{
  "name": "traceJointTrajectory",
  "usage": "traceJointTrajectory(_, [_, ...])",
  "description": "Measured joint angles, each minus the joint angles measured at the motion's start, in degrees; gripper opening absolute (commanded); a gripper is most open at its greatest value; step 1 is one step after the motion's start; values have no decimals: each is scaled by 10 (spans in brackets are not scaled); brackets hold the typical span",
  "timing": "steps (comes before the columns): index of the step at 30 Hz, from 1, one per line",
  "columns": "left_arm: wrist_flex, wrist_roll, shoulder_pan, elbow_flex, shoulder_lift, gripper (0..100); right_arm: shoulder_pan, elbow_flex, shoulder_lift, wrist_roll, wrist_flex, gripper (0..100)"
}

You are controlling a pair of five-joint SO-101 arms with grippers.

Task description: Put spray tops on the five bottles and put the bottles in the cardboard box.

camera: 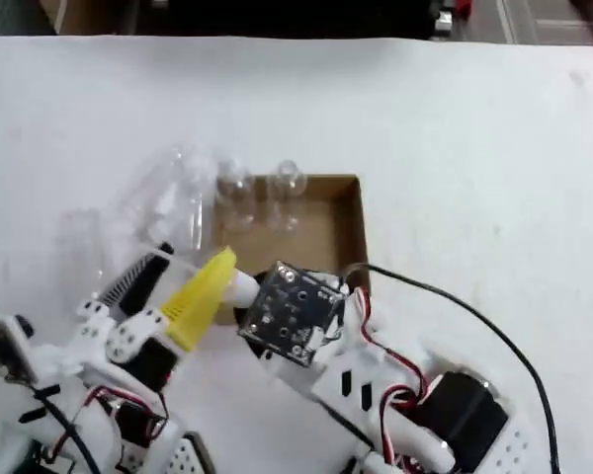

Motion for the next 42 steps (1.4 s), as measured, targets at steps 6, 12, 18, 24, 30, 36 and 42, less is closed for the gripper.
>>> traceJointTrajectory(6, [-41,0,-4,36,-1,272,4,-41,1,0,25,16])
traceJointTrajectory(12, [-48,1,-4,44,-1,272,4,-82,1,1,39,16])
traceJointTrajectory(18, [-48,1,-4,47,-1,272,34,-88,1,2,39,16])
traceJointTrajectory(24, [-42,-3,-4,55,1,272,62,-110,-6,0,37,16])
traceJointTrajectory(30, [-42,-4,-3,55,1,272,63,-113,-7,0,37,16])
traceJointTrajectory(36, [-42,-4,-3,55,1,272,98,-113,-8,1,41,16])
traceJointTrajectory(42, [-42,-4,-55,55,1,272,198,-105,-8,1,61,16])
